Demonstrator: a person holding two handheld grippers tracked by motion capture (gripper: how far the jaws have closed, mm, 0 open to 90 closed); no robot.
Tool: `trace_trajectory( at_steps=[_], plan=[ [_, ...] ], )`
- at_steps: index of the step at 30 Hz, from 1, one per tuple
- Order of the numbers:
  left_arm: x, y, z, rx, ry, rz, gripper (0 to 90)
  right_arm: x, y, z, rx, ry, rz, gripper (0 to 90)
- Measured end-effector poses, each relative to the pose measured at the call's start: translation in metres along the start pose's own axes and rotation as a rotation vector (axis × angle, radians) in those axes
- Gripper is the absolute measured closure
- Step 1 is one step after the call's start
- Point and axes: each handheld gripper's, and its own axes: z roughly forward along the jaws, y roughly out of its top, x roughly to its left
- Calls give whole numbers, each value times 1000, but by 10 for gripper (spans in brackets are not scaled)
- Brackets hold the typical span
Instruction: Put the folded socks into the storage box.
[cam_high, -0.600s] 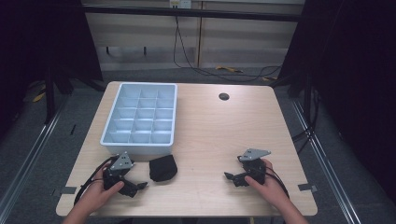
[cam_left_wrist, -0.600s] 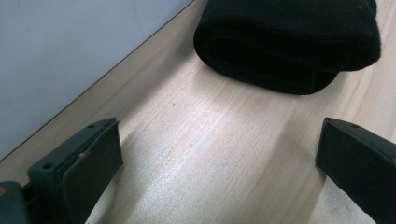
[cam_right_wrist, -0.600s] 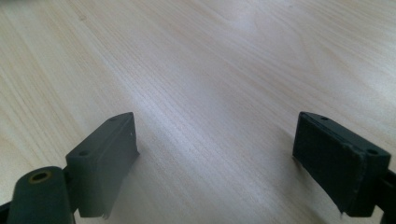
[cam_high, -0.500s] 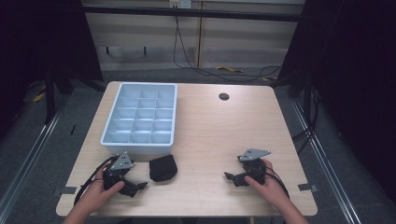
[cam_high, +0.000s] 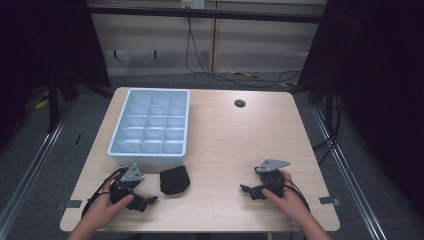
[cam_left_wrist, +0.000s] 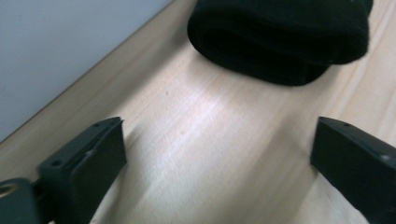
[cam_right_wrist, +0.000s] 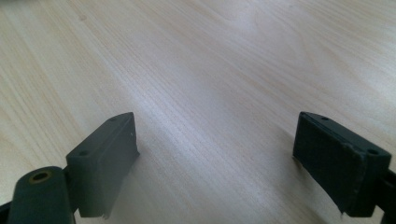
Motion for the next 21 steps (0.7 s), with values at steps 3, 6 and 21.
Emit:
trace_trajectory(
  at_steps=[3, 6, 21],
  plan=[
    [0, 4, -5, 24, -4, -19, 161, 0, 0, 0, 0, 0, 0, 131],
    [2, 5, -8, 64, -32, -36, 160, 0, 0, 0, 1, 1, 1, 130],
    [2, 24, -27, 175, -108, 31, 165, 0, 0, 0, 0, 1, 0, 130]
  ],
)
